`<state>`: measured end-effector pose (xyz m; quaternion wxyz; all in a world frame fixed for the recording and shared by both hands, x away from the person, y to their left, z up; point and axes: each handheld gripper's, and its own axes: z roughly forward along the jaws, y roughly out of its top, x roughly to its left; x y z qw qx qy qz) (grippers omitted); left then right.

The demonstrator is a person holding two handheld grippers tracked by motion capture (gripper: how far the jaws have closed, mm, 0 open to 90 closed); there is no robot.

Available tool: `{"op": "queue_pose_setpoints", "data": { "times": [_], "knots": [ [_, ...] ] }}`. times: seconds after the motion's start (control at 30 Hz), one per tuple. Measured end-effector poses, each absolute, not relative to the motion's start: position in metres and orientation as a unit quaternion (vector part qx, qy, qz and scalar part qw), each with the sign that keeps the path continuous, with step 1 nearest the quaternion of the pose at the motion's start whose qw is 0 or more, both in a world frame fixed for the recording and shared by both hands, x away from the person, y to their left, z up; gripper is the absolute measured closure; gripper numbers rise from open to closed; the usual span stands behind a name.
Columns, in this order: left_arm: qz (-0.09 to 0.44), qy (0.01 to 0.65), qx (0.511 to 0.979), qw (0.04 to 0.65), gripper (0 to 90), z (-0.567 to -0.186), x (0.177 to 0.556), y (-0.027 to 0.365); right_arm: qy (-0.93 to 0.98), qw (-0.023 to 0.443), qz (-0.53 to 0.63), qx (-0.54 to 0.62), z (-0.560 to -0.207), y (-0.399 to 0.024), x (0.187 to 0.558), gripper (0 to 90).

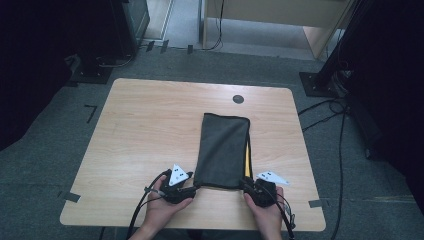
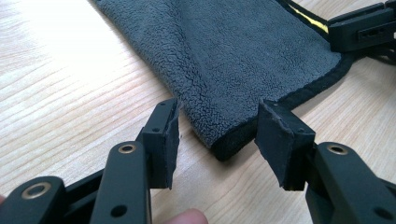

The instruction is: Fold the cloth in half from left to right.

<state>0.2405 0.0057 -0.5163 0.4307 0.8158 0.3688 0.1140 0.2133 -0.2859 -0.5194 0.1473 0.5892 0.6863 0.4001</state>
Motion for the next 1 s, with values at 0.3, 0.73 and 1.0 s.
{"op": "queue_pose_setpoints", "data": {
  "times": [0.3,0.73,1.0],
  "knots": [
    [0.116,0.367,0.815,0.433,49.7,-0.516,0.240,0.006,0.696,0.139,0.405,0.576,-0.517,-0.287,0.215,88.3],
    [0.117,0.345,0.819,0.443,49.7,-0.514,0.237,0.005,0.673,0.134,0.414,0.598,-0.507,-0.316,0.209,88.2],
    [0.122,0.333,0.834,0.423,59.1,-0.516,0.236,0.002,0.686,0.128,0.387,0.602,-0.512,-0.315,0.209,88.0]
  ]
}}
